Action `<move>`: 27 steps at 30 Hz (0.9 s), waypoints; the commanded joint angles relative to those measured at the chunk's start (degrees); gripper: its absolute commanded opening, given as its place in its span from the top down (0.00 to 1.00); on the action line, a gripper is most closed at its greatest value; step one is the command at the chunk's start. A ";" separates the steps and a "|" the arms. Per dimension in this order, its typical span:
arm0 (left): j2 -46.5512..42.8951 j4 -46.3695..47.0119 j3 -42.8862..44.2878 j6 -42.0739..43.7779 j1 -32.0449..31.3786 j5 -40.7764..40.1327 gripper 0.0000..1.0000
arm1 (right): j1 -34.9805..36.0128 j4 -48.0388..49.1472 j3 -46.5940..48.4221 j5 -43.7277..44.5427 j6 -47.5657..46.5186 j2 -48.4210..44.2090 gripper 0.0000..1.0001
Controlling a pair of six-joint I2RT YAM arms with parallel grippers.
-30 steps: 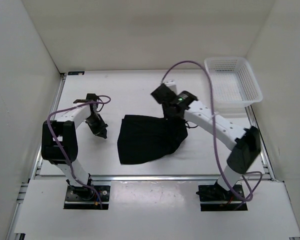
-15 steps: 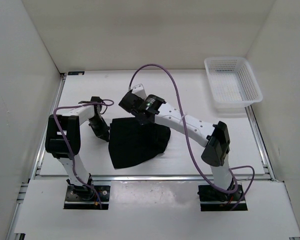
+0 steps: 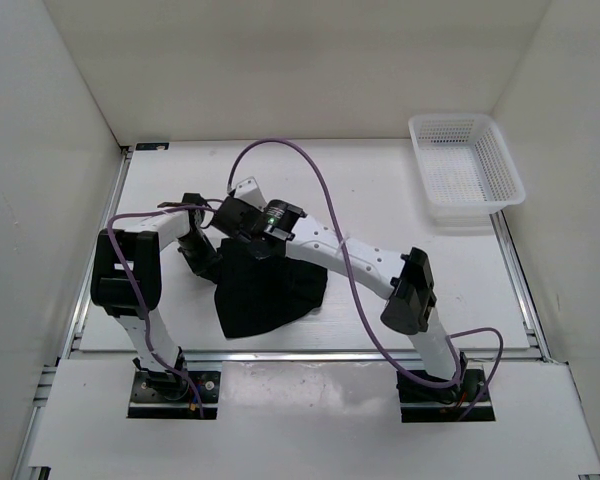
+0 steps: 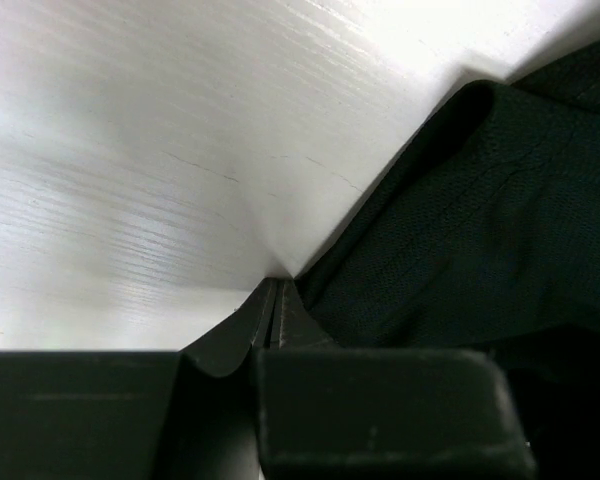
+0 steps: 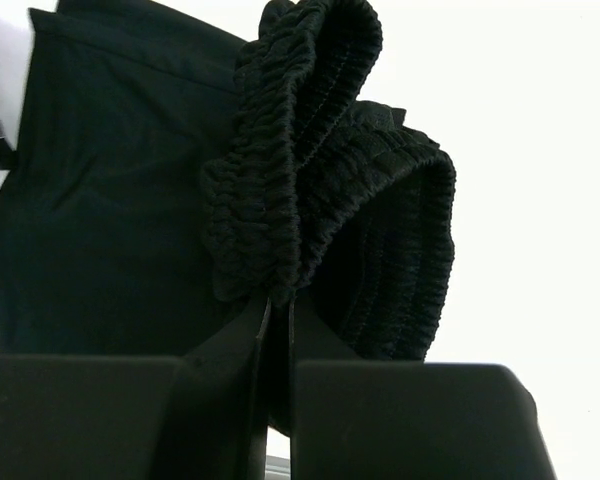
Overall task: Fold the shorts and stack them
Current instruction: Fold the shorts
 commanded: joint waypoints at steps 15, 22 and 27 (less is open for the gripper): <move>-1.18 -14.00 20.27 5.65 8.03 -7.77 0.70 | 2.58 20.60 -3.85 -18.38 -4.46 -9.34 0.14; -7.76 -15.33 20.40 8.38 9.38 -4.51 0.71 | -3.38 29.87 -34.53 -17.06 3.79 -29.33 0.54; -12.25 -14.63 17.13 7.87 -2.74 -4.86 0.52 | -7.34 29.34 -49.46 -16.44 8.72 -36.09 0.49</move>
